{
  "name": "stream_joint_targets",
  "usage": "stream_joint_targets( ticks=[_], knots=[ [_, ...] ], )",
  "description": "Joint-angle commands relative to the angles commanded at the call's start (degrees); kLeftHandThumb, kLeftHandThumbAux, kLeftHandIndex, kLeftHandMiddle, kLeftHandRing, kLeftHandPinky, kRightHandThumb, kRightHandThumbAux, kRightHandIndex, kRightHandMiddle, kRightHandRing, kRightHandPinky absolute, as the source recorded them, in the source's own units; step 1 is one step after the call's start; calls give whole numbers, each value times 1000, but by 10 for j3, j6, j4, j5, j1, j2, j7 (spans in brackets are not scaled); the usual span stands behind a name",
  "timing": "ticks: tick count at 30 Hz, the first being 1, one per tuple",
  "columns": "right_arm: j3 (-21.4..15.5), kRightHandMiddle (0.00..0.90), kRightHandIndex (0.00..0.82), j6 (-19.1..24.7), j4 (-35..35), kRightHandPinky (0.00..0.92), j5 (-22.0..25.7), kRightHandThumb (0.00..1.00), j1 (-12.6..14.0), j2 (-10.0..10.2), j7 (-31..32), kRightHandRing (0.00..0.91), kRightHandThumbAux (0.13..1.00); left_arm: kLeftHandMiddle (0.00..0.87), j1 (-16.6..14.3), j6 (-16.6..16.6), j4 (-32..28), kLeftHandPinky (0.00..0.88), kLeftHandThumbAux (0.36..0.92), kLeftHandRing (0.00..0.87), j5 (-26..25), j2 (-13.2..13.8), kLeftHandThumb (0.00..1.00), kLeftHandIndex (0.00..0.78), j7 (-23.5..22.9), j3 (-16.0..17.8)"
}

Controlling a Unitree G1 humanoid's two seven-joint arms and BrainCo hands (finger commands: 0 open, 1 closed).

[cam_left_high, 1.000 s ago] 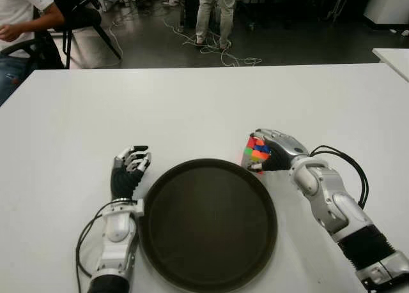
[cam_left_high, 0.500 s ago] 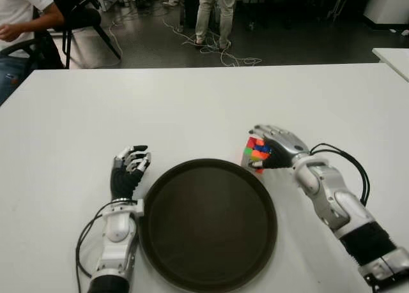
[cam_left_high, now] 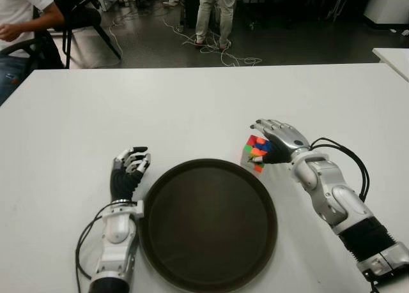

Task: Pick up the Rubik's Cube and put it in the plate

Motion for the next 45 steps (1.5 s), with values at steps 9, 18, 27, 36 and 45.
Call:
stream_joint_targets(
  ticks=[9, 18, 27, 36, 45],
  knots=[
    [3, 0, 0, 5, 5, 58, 4, 244, -4, 1, 3, 0, 606, 343, -2, -7, 6, 422, 711, 383, 0, 2, 704, 415, -2, 1],
    [6, 0, 0, 8, 8, 42, 6, 228, -8, 1, 10, 0, 604, 347, -4, -8, 10, 427, 710, 385, -1, 3, 704, 416, -2, 2],
    [9, 0, 0, 14, 8, 44, 3, 262, -10, 2, 20, 0, 618, 349, -6, -7, 12, 427, 710, 386, -1, 4, 706, 416, -1, 3],
    [11, 0, 0, 5, 24, 42, 9, 270, -13, 2, 19, 0, 623, 345, -5, -14, 14, 424, 710, 382, 2, 4, 706, 416, 0, 2],
    [12, 0, 0, -23, 46, 48, 28, 204, -21, -2, 41, 0, 611, 347, -5, -13, 13, 424, 710, 385, 1, 0, 707, 417, 5, 4]
  ],
)
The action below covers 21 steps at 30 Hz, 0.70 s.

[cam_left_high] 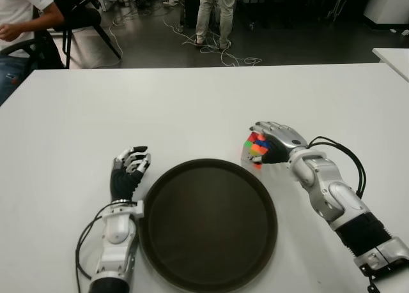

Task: Pick up the Rubik's Cube and put it in the plate

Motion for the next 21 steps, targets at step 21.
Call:
stream_joint_targets(
  ticks=[21],
  knots=[
    [-2, 0, 0, -4, 9, 0, 55, 14, -39, -18, 154, 0, 469, 356, -1, -10, 8, 420, 711, 388, 6, 0, 705, 415, 5, -2]
  ],
)
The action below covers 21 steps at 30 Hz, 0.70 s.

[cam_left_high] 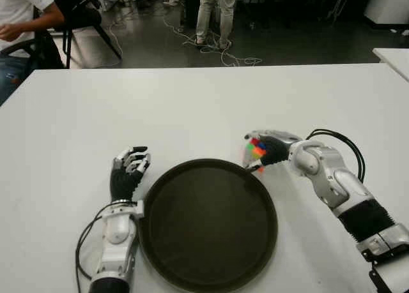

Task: Pick up the Rubik's Cube and put it in the plate

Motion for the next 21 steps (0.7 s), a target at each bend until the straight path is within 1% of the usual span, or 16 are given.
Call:
stream_joint_targets(
  ticks=[4, 10, 14, 18, 21],
  knots=[
    [-3, 0, 0, 7, -6, 0, 1, 2, 0, 1, 4, 0, 446, 362, 0, -3, 0, 419, 711, 390, 0, 0, 705, 415, 1, -1],
    [3, 0, 0, 20, 4, 0, -8, 0, -7, 6, 0, 0, 400, 366, 1, -6, 0, 427, 711, 393, -3, 1, 704, 415, -4, -1],
    [7, 0, 0, 18, 10, 0, -11, 0, -14, 3, 0, 0, 398, 361, 2, -5, -2, 424, 711, 389, -3, 0, 704, 414, -4, -1],
    [13, 0, 0, 13, 12, 0, -15, 4, -18, 0, 2, 0, 416, 358, 3, -4, -5, 426, 711, 386, -4, -2, 705, 415, -2, -1],
    [18, 0, 0, 10, 14, 0, -18, 5, -20, -3, -1, 0, 412, 368, 3, -1, -7, 437, 710, 399, -3, -3, 705, 415, 0, -1]
  ],
)
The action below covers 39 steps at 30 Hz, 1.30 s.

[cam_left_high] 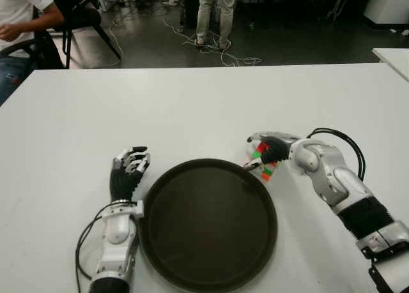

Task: Pick up the Rubik's Cube and put it in the plate

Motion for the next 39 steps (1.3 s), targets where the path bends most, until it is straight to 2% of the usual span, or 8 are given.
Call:
stream_joint_targets(
  ticks=[7, 14, 18, 24, 29, 33, 36, 39],
  knots=[
    [2, 0, 0, -15, 7, 0, -1, 2, 2, -5, -17, 0, 376, 369, 1, 5, -1, 431, 710, 407, 7, 3, 703, 415, 3, -2],
    [0, 0, 0, -12, -7, 0, -2, 18, 9, -7, -31, 0, 400, 350, 0, 5, 2, 424, 709, 388, 10, 4, 705, 415, 6, 0],
    [-3, 0, 0, 1, -16, 0, -3, 27, 12, -5, -35, 0, 421, 343, -1, 4, 5, 419, 709, 378, 7, 6, 707, 416, 3, 1],
    [-23, 0, 0, 31, -31, 29, 9, 73, 2, -10, -17, 0, 478, 346, -1, -1, 3, 412, 710, 374, -2, 4, 709, 418, -6, 2],
    [-34, 0, 0, 79, -74, 51, -1, 88, -14, -16, 18, 0, 511, 351, -2, 1, 1, 421, 710, 382, -7, 4, 708, 417, -11, 3],
    [-28, 0, 0, 106, -87, 50, -17, 93, -15, -15, 23, 0, 536, 361, -2, 4, -2, 427, 710, 393, -11, 3, 707, 417, -14, 4],
    [-31, 0, 0, 101, -88, 43, -19, 99, -7, -21, 2, 0, 544, 412, 0, 8, -6, 427, 686, 395, -12, 1, 794, 439, -13, 5],
    [-34, 0, 0, 96, -91, 51, -17, 101, -3, -24, -8, 0, 545, 429, 0, 9, -7, 429, 678, 397, -11, 0, 823, 447, -12, 6]
  ],
)
